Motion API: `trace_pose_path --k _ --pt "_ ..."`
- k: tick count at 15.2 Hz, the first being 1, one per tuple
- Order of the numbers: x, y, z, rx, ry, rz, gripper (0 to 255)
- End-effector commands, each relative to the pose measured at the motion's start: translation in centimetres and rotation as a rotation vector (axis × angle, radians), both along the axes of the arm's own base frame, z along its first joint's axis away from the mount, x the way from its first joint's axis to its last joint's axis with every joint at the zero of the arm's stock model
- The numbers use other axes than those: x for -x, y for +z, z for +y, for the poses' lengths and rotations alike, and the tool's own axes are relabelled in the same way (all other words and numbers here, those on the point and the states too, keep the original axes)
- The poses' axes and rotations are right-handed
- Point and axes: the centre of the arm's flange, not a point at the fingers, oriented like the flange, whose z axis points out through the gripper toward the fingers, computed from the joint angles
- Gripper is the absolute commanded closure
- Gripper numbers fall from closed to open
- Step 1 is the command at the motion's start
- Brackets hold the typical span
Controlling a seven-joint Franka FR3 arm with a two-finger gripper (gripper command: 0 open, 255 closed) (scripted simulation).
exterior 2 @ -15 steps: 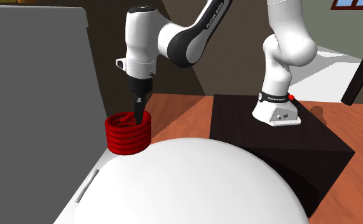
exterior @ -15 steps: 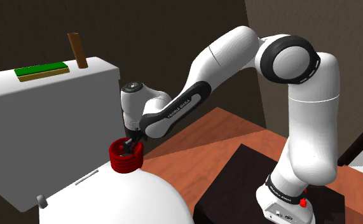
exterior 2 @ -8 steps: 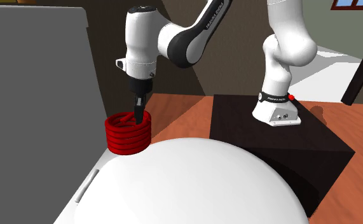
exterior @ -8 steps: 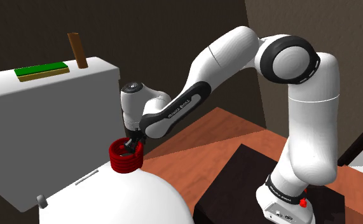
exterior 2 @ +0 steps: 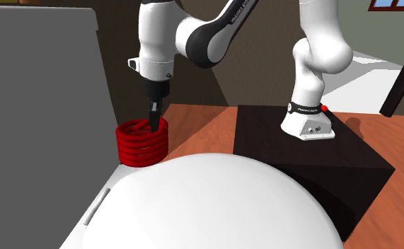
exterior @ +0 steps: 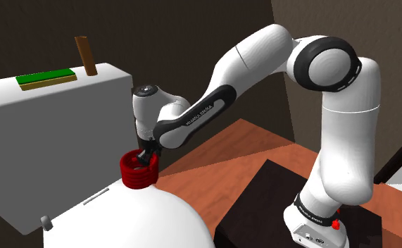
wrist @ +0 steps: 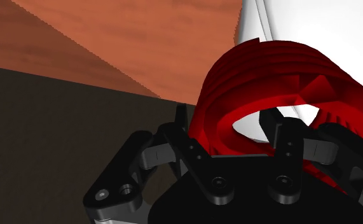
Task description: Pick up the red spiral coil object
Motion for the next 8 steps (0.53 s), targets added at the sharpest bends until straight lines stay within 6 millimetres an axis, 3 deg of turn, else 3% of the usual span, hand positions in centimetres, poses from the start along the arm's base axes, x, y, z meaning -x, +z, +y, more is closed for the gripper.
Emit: trace_pose_path --k 1,8 --pt "-0.1 1.1 0.0 -0.001 0.000 -0.001 255" --pt "-0.1 4.8 0.0 -0.001 0.000 -0.001 255"
